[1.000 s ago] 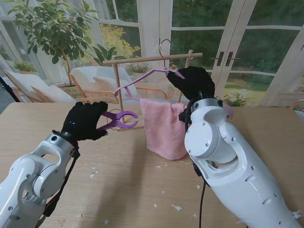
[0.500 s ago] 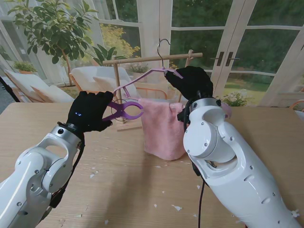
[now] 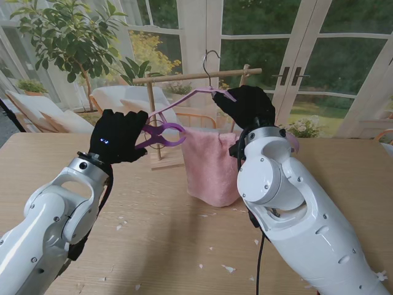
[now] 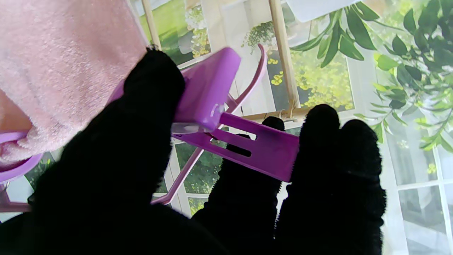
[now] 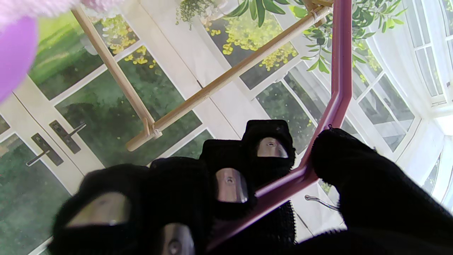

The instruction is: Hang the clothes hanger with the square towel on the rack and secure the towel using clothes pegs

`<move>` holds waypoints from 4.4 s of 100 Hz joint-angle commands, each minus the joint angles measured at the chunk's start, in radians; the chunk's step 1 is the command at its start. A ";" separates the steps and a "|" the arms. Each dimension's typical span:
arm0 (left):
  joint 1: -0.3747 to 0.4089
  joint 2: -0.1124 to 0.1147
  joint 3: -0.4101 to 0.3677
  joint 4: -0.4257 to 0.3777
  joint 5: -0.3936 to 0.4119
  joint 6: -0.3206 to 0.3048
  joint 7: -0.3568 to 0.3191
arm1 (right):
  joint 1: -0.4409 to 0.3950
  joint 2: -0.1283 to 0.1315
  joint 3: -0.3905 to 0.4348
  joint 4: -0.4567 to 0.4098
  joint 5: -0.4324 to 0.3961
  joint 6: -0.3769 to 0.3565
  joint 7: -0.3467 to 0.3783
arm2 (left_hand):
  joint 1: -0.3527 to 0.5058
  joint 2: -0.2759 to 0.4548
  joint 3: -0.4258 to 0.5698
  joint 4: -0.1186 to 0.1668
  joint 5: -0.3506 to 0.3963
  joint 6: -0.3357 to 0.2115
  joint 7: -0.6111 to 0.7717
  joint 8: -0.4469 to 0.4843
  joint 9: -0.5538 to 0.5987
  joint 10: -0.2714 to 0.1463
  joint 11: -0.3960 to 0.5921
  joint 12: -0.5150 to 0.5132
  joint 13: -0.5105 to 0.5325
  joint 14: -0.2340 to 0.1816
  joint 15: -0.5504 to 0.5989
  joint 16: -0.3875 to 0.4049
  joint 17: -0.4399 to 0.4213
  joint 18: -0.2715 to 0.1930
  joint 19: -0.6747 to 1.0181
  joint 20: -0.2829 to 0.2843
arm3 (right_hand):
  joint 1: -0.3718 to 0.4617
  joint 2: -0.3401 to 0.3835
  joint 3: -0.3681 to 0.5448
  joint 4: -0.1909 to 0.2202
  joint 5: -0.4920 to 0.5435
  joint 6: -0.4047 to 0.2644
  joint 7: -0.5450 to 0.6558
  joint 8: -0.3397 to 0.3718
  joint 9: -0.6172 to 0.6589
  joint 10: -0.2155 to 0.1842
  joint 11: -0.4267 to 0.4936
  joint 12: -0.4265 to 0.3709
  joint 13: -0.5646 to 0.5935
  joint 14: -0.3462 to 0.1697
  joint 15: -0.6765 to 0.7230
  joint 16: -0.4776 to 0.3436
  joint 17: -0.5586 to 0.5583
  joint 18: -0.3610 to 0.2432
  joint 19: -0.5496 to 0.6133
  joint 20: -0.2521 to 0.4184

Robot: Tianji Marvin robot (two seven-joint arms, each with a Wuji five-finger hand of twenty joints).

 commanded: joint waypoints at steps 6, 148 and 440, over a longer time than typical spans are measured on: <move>-0.023 0.002 0.012 0.008 0.032 -0.010 -0.005 | 0.002 -0.009 -0.003 -0.008 0.002 -0.001 0.013 | 0.457 0.218 0.211 0.072 0.089 -0.063 0.097 0.024 0.185 -0.113 0.150 0.071 0.052 -0.045 0.036 0.027 0.017 -0.013 0.065 0.027 | 0.063 0.112 0.058 0.128 0.102 -0.021 0.017 0.020 0.096 0.038 0.053 0.004 0.003 -0.079 0.164 0.053 0.070 -0.186 0.194 0.973; -0.109 0.011 0.131 0.062 0.260 0.103 0.040 | 0.005 -0.008 -0.027 -0.019 -0.001 0.004 0.024 | 0.429 0.229 0.348 0.049 0.204 -0.099 0.086 0.029 0.224 -0.131 0.212 0.048 0.103 -0.028 0.100 0.107 0.050 0.009 0.129 0.185 | 0.064 0.113 0.058 0.133 0.104 -0.023 0.016 0.021 0.102 0.035 0.053 0.004 0.003 -0.086 0.164 0.060 0.071 -0.195 0.194 0.980; 0.204 -0.023 -0.128 -0.216 -0.661 0.215 -0.208 | 0.079 0.005 0.074 0.232 0.133 -0.138 0.077 | -0.284 0.366 0.053 0.151 -0.035 0.020 -0.766 -0.365 -0.444 0.012 -0.149 -0.524 -0.611 -0.032 -0.615 -0.373 -0.553 0.071 -0.756 -0.097 | 0.037 0.101 0.079 0.140 0.120 -0.042 0.016 0.022 0.116 0.024 0.052 0.007 0.003 -0.085 0.166 0.074 0.071 -0.194 0.194 0.993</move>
